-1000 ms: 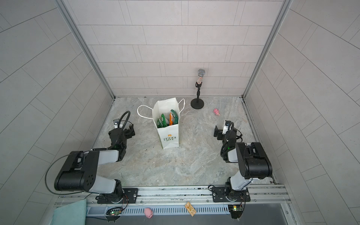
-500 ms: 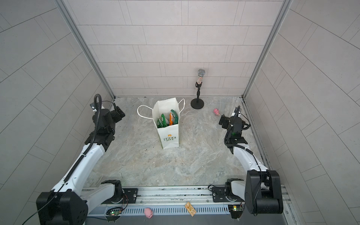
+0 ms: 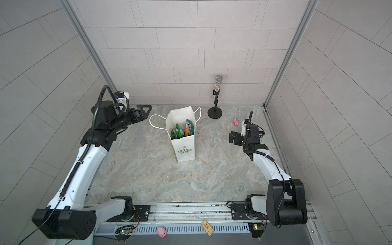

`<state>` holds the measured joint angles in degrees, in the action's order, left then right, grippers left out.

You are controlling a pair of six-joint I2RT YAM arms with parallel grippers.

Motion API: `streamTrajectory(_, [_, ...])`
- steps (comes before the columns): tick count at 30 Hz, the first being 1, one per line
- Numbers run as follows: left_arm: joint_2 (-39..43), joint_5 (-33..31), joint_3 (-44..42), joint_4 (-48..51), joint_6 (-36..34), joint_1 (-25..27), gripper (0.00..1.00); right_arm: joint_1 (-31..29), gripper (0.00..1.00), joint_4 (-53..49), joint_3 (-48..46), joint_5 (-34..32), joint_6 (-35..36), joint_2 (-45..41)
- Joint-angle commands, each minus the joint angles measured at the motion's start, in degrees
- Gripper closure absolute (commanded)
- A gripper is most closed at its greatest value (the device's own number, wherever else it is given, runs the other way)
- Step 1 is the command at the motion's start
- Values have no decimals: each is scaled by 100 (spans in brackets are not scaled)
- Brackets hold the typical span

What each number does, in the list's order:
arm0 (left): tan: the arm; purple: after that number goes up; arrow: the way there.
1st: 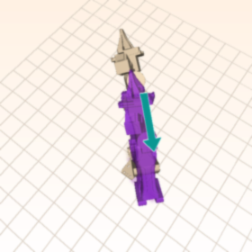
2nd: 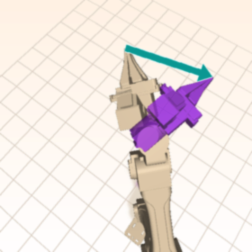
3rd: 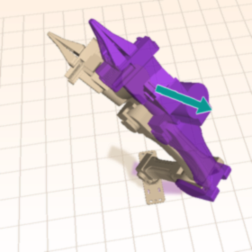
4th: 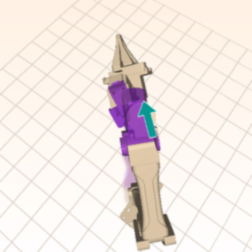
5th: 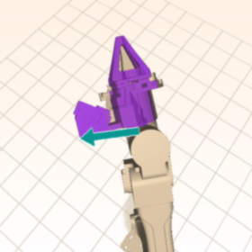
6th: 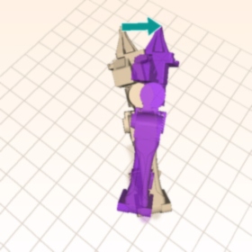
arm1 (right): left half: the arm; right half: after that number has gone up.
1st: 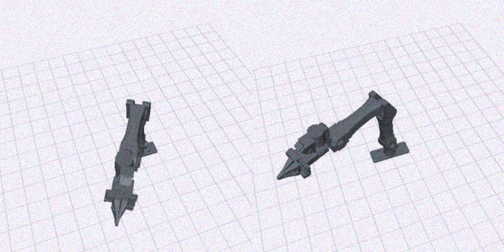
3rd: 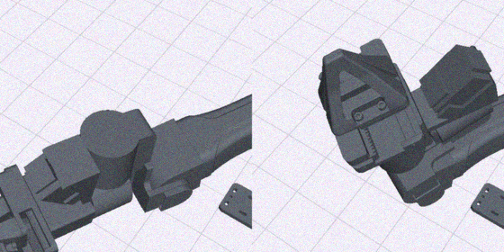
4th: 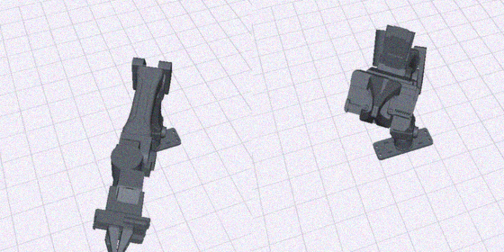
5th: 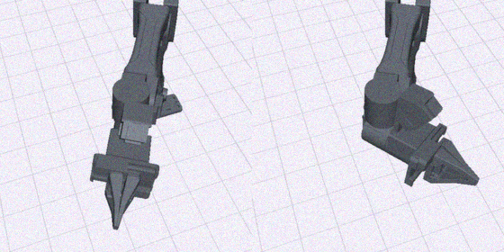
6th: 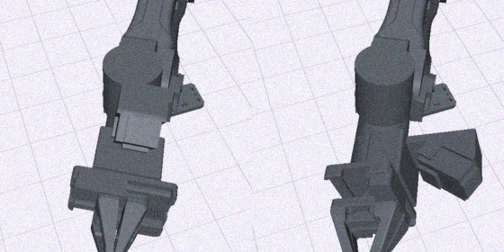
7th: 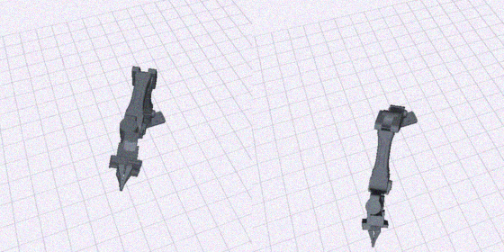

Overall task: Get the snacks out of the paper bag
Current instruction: 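Raise the left gripper to the bag's top edge while the right gripper approaches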

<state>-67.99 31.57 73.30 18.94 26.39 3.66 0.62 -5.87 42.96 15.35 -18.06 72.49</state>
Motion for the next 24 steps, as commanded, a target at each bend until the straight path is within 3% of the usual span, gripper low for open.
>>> streamTrajectory(1, [-74, 512, 275, 385, -98, 154, 14, -134, 1, -307, 176, 174, -27, 37])
streamTrajectory(7, [-212, -408, 435, 1176, -492, 414, 25, -275, 1, -372, 222, 187, -63, 20])
streamTrajectory(12, [-359, -495, 504, 1383, -590, 565, 31, -477, 1, -176, 117, 419, -93, 126])
streamTrajectory(15, [-420, -475, 504, 1408, -582, 608, 44, -615, 1, -101, 85, 476, -122, 202])
streamTrajectory(19, [-485, -452, 610, 1466, -609, 636, 88, -860, 1, -25, 72, 524, -170, 365])
streamTrajectory(20, [-495, -450, 666, 1487, -630, 631, 95, -928, 1, 32, 57, 574, -204, 434])
streamTrajectory(21, [-496, -466, 719, 1511, -659, 632, 100, -1000, 2, 81, 63, 608, -234, 496])
streamTrajectory(24, [-570, -550, 935, 1619, -821, 631, 100, -1319, 5, 256, 102, 661, -357, 718])
